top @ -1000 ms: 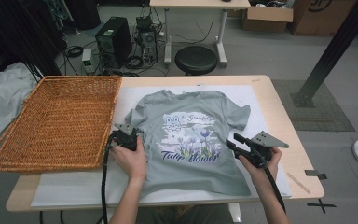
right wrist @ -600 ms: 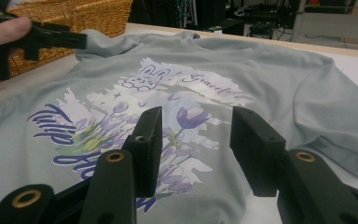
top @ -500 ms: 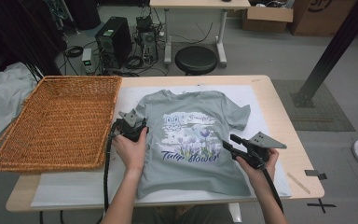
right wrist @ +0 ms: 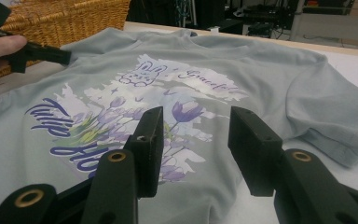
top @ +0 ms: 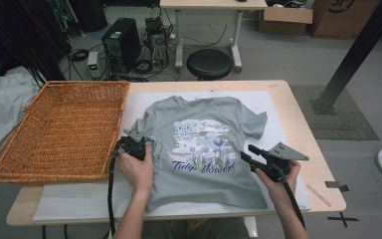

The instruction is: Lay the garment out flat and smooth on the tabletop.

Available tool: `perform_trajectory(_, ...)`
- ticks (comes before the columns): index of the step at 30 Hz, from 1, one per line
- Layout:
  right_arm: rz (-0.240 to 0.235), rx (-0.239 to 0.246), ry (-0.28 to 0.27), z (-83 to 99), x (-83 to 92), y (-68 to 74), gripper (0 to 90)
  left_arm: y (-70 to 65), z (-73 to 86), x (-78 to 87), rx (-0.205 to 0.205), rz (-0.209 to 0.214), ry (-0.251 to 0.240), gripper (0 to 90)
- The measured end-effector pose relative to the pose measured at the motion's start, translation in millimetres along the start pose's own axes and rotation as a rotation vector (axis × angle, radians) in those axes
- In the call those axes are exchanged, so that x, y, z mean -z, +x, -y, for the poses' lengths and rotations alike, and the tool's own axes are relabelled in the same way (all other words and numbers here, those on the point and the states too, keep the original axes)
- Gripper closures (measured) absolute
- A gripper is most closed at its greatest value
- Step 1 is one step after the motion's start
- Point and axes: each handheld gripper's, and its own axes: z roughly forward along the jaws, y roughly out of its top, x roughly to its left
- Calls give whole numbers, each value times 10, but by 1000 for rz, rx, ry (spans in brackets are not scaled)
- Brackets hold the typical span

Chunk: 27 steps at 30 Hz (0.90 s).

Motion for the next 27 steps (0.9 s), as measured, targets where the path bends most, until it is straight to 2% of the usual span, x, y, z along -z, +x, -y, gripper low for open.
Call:
perform_trajectory(3, 0, 5, -1, -1, 21, 4, 572, -10, 37, 62, 10, 10, 0, 880)
perform_trajectory(4, 0, 6, -2, -2, 26, 3, 575, -22, 64, 117, 12, 42, -19, 883)
perform_trajectory(5, -1, 7, -2, -3, 30, 1, 575, -22, 64, 117, 12, 42, -19, 852)
perform_trajectory(6, 1, 6, -3, -3, 32, -2, 575, -45, 65, 161, 11, 51, -68, 777)
perform_trajectory(8, 2, 3, -5, -4, 34, -9, 576, -55, 47, 180, 6, 52, -88, 723)
perform_trajectory(9, 2, 3, -5, -4, 34, -9, 576, -64, 20, 187, 6, 59, -120, 723)
perform_trajectory(12, 2, 1, -9, -2, 30, -7, 576, -82, -110, 173, 8, 59, -173, 597)
perform_trajectory(13, 2, 1, -9, -2, 30, -7, 576, -84, -158, 147, 11, 50, -190, 597)
perform_trajectory(14, 1, -3, -9, 3, 21, -3, 576, -77, -269, 66, 15, 34, -201, 538)
perform_trajectory(17, -5, -5, -10, 6, 8, 6, 577, -68, -381, -26, 20, 41, -195, 578)
perform_trajectory(18, -5, -5, -10, 6, 8, 6, 577, -64, -447, -80, 3, 36, -192, 578)
perform_trajectory(20, -10, -3, -13, 1, 6, 11, 577, -34, -565, -241, -11, 8, -155, 588)
perform_trajectory(21, -12, -1, -19, -7, 13, 11, 576, 12, -629, -367, -18, -36, -120, 574)
perform_trajectory(22, -13, -1, -22, -8, 18, 8, 576, 31, -644, -419, -18, -55, -121, 573)
perform_trajectory(23, -13, -1, -22, -8, 18, 8, 576, 31, -644, -419, -18, -55, -121, 573)
perform_trajectory(24, -12, -4, -26, -2, 28, -3, 577, 52, -665, -512, -44, -87, -75, 575)
perform_trajectory(25, -12, -4, -26, -2, 28, -3, 577, 52, -665, -512, -44, -87, -75, 576)
perform_trajectory(27, -12, -7, -27, 11, 30, -20, 576, 53, -650, -603, -49, -95, -30, 578)
